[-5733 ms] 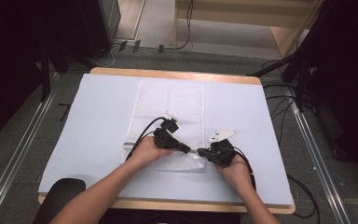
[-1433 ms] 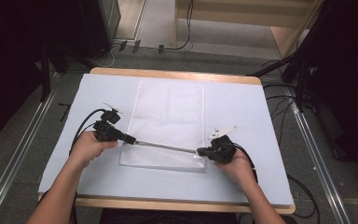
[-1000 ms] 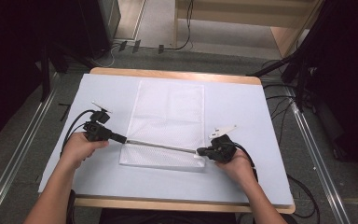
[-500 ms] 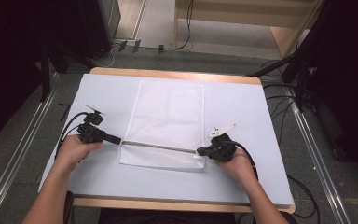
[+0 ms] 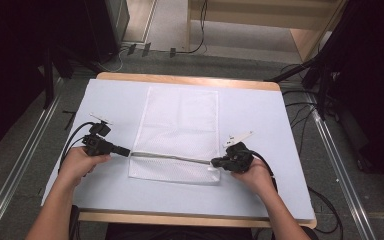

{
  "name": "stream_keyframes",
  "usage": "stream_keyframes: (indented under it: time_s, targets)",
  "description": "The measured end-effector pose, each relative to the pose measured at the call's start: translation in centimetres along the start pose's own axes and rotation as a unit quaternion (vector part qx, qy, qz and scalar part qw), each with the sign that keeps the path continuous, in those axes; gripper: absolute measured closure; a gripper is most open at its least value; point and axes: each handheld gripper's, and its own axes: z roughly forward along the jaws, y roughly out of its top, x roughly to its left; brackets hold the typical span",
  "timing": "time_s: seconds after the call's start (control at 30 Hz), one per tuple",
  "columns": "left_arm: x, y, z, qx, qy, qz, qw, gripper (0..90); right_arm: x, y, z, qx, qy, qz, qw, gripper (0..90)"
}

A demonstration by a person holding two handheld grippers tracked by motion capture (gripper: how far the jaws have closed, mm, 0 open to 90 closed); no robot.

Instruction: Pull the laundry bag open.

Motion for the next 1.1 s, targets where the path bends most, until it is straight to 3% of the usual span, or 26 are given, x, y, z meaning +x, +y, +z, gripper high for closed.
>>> stream_keyframes:
  time_s: [0.07, 0.13, 0.27, 0.4, 0.63, 0.97, 1.1]
  targets:
    - [0.0, 0.0, -0.2, -0.012, -0.003, 0.0, 0.9999, 85.5, -0.1, 0.0, 0.0, 0.001, 0.006, 0.002, 1.0, 84.6]
    - [0.0, -0.1, -0.4, -0.023, -0.006, 0.009, 0.9997, 78.3, -0.2, 0.0, -0.1, -0.001, 0.015, 0.007, 0.9999, 80.3]
    - [-0.1, 0.0, -0.8, -0.049, -0.004, 0.024, 0.9985, 69.2, -0.5, 0.2, -0.6, -0.014, 0.007, 0.016, 0.9997, 69.2]
    - [-0.2, 0.0, -0.9, -0.059, 0.022, 0.054, 0.9965, 59.4, -0.9, 0.3, -1.1, -0.029, -0.007, 0.027, 0.9992, 59.6]
    - [0.0, 0.0, -1.3, -0.095, 0.047, 0.064, 0.9924, 45.2, -1.5, 0.3, -1.8, -0.05, -0.023, 0.033, 0.998, 49.2]
    - [1.3, -0.2, -2.3, -0.127, 0.072, 0.055, 0.9878, 40.9, -3.3, -0.5, -3.0, -0.071, -0.059, 0.058, 0.9941, 37.1]
    - [1.6, -0.3, -2.5, -0.132, 0.087, 0.052, 0.986, 40.4, -4.3, -1.0, -3.5, -0.085, -0.077, 0.075, 0.9906, 34.3]
